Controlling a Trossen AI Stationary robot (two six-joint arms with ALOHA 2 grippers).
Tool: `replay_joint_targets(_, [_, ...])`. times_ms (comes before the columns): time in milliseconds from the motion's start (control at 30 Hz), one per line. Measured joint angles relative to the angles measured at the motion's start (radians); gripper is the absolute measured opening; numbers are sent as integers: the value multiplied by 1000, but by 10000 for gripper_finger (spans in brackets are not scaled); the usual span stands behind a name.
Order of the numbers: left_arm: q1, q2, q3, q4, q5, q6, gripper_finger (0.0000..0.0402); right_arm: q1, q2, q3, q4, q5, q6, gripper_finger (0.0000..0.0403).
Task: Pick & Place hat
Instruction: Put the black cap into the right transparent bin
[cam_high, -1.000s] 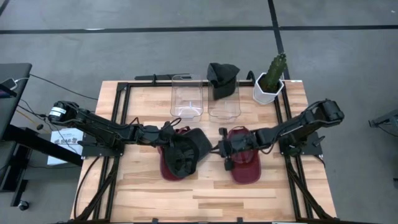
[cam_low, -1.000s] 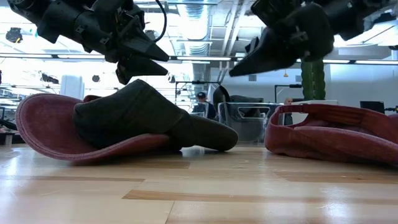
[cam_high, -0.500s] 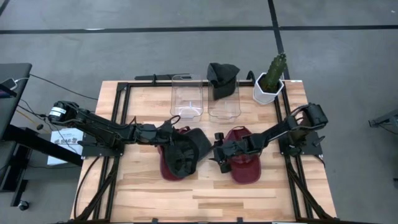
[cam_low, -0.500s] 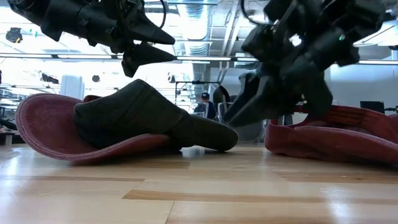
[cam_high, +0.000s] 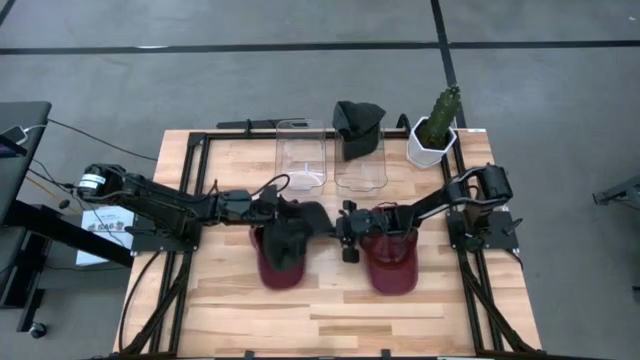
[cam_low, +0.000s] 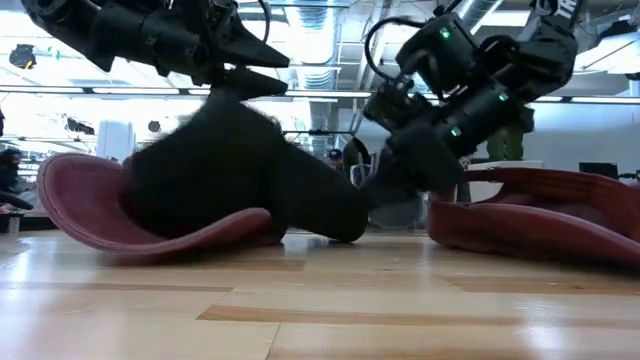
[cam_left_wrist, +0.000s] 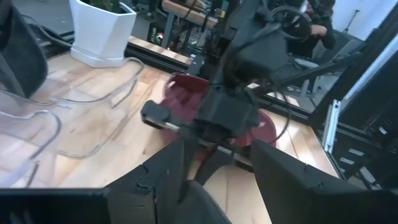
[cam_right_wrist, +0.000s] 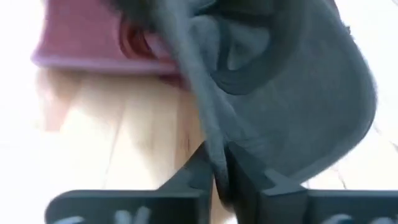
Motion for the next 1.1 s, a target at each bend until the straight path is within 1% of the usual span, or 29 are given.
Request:
replay_joint_targets(133, [18, 0, 0, 1, 3, 0, 186, 20, -43, 1, -23, -22, 71, 15])
replay_joint_targets(200, [21, 0, 0, 1, 3, 3, 186, 39, -91, 0, -27, -38, 87, 6])
replay_joint_targets(333, [21, 0, 0, 3, 3, 70, 186, 84, -199, -3, -88, -81, 108, 5])
replay_joint_targets(400, [21, 0, 0, 3, 3, 76, 186, 115, -254, -3, -92, -97, 107, 4])
replay_joint_targets(567, [20, 0, 0, 2, 3, 79, 186, 209, -349, -5, -92, -140, 47, 3])
replay_joint_targets(733, [19, 0, 0, 2, 3, 79, 186, 303, -416, -5, -71, -140, -39, 3])
replay_joint_targets(800, [20, 0, 0, 2, 3, 79, 186, 339, -428, -6, -27, -137, -77, 2])
replay_joint_targets(867, [20, 0, 0, 2, 3, 79, 186, 375, -436, -19, 62, -107, -107, 2])
replay_joint_targets(900, [20, 0, 0, 2, 3, 79, 186, 391, -439, -28, 106, -71, -116, 2])
replay_joint_targets(1033, [20, 0, 0, 1, 3, 79, 186, 415, -470, -63, 244, 162, -164, 1])
replay_joint_targets(1100, [19, 0, 0, 0, 3, 77, 186, 397, -507, -84, 330, 234, -191, 1])
